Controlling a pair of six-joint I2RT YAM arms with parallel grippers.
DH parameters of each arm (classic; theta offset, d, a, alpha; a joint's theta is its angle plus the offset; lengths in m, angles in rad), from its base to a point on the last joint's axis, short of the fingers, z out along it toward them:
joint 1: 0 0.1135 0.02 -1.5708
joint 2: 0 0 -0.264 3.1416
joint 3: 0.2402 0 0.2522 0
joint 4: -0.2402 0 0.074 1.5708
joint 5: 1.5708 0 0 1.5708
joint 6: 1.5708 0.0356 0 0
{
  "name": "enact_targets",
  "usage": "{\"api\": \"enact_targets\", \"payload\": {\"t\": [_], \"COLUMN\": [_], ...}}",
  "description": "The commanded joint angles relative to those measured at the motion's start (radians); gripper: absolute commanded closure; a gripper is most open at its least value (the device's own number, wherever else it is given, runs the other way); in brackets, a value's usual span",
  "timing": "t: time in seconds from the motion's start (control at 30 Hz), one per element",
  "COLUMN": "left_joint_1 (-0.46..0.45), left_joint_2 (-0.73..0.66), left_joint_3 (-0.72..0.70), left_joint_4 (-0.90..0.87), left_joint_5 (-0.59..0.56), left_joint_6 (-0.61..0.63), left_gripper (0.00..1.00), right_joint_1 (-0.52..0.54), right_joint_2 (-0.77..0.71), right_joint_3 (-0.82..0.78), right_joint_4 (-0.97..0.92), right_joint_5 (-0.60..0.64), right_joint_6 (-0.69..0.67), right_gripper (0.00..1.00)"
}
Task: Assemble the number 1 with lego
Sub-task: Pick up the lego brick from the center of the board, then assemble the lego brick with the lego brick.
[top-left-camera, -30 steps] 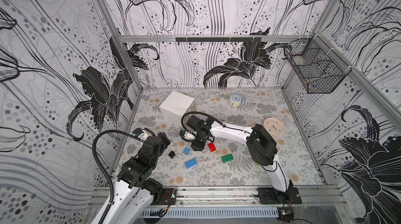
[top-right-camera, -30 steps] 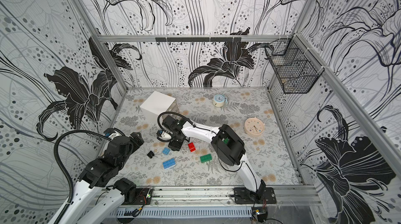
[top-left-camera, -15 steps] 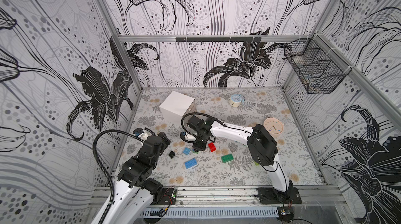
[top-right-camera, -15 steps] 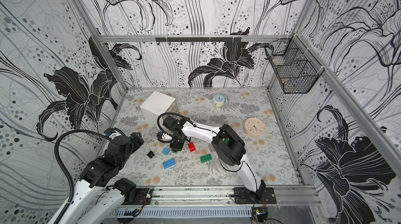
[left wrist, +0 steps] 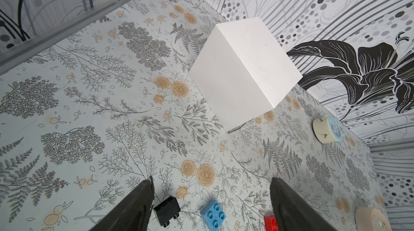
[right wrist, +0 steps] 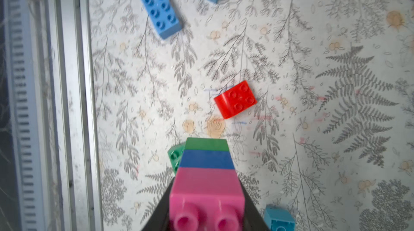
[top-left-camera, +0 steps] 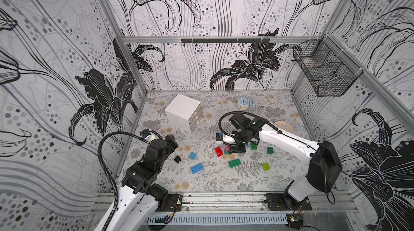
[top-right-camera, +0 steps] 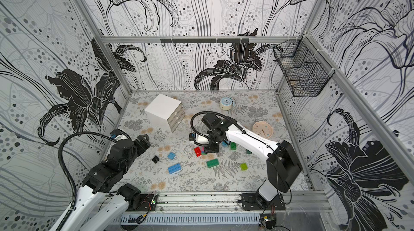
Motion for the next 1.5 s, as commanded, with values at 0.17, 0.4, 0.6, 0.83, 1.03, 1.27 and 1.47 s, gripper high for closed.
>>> {"api": "enact_targets", "payload": {"t": [0.17,0.4,0.6,0.83,1.03,1.27,1.47], "left_joint_1": [0.008,0.007,0.007,0.007,0.007,0.007,0.007], "left_joint_2": [0.029,0.007,0.004,0.025,0.031,0.040,0.043], "left_joint_3": [-0.028,-0.031,-0.036,-0.034,-0.036,-0.037,-0.041], "left_joint_4": [0.122,0.116,0.121,0.138,0.150,0.158,0.158], "left_joint_5": [0.086,0.080,0.077,0.086,0.086,0.086,0.087], "left_joint_6": [0.075,0.082,0.087,0.094,0.097,0.096,0.094], "left_gripper": [0.16,0.16,0.16,0.16,0.16,0.16,0.16], "right_joint_1": [-0.020,-0.043,-0.045,-0.045,-0.043,-0.039,-0.034], "right_joint_2": [-0.020,0.023,0.036,0.058,0.060,0.065,0.062], "right_joint_3": [-0.127,-0.124,-0.141,-0.149,-0.165,-0.172,-0.184], "right_joint_4": [0.002,0.001,0.017,0.032,0.032,0.050,0.054], "right_joint_5": [-0.070,-0.029,-0.030,0.030,0.040,0.028,0.002], "right_joint_6": [-0.314,-0.431,-0.453,-0.431,-0.431,-0.416,-0.413], "right_gripper": [0.88,0.90,0.92,0.93,0.93,0.93,0.92]}}
